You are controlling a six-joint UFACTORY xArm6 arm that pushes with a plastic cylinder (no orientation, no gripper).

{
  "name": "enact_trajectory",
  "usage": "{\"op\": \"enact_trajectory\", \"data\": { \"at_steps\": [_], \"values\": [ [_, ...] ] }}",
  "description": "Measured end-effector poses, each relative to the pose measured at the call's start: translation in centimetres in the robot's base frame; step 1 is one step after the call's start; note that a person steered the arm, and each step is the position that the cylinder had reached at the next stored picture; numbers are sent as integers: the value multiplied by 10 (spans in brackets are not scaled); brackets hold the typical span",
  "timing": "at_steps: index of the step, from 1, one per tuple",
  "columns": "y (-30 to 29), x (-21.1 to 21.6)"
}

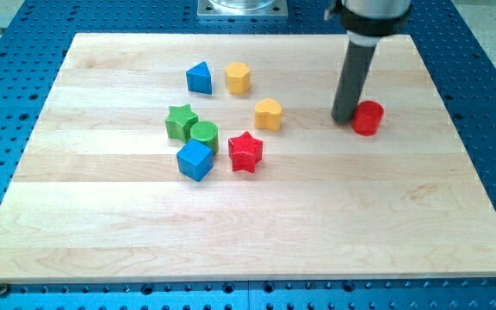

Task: Push the red circle into the green circle

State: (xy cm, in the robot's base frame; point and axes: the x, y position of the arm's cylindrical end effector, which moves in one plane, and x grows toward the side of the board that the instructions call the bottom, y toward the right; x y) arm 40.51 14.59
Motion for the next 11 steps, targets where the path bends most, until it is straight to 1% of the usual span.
{"op": "enact_trajectory", "data": {
  "at_steps": [1, 2, 3, 4, 5, 6, 7, 8, 9, 10, 11],
  "values": [
    [52, -69],
    [78, -49],
    [54, 25],
    [-11, 57],
    [19, 35],
    [35, 12],
    [-26, 22],
    [-97, 47],
    [-149, 62],
    [-152, 67],
    [-127, 34]
  ]
}}
